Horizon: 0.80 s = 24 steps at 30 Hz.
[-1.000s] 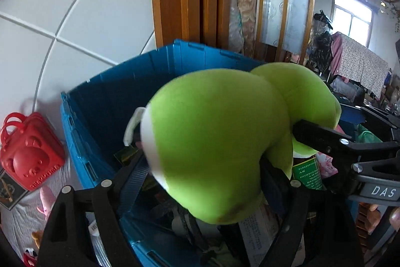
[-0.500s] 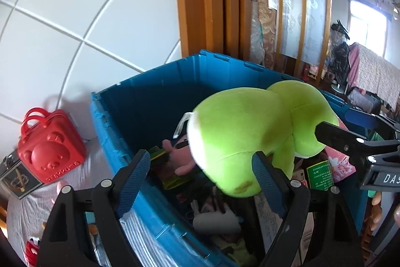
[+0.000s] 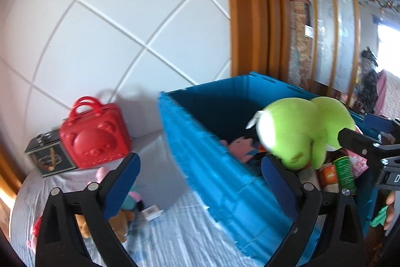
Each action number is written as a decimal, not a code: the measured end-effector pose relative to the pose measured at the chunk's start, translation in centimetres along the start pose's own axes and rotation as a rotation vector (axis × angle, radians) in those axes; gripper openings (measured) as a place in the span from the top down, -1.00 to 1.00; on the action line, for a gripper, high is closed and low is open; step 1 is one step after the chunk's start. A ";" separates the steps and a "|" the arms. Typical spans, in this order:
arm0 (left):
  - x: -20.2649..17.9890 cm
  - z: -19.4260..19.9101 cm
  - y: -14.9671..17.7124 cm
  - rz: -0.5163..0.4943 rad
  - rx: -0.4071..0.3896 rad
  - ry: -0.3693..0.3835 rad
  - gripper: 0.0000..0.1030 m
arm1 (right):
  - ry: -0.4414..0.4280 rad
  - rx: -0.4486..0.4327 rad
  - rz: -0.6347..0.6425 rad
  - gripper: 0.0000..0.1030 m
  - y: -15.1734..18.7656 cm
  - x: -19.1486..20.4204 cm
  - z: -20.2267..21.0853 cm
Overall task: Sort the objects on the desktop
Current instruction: 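Open both tools to release the frog plush into the bin, then move both tools toward the pink pig plush in the red shirt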
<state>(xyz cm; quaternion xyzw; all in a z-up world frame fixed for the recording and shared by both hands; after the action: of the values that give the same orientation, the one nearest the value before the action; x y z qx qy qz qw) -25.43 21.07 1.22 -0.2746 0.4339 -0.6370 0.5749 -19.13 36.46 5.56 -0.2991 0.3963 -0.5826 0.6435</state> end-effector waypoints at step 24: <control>25.3 4.9 8.7 0.276 0.086 -0.355 -0.92 | -0.285 -0.049 0.201 -1.00 -2.5 20.3 -0.8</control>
<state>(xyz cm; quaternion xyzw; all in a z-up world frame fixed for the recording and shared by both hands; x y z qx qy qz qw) -21.75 -4.32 -7.84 -0.2958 0.3315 -0.5121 0.7351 -20.96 16.17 4.03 -0.3528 0.3430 -0.4571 0.7409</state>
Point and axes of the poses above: each gripper's, at about its wrist camera, not at the fingertips, and z roughly against the way its jaws point, x to its left, y to its underside, the point moved 9 cm from there along -z, roughly the way its jaws point, and after that the axes turned 12 degrees about z, right-handed, at the moved point
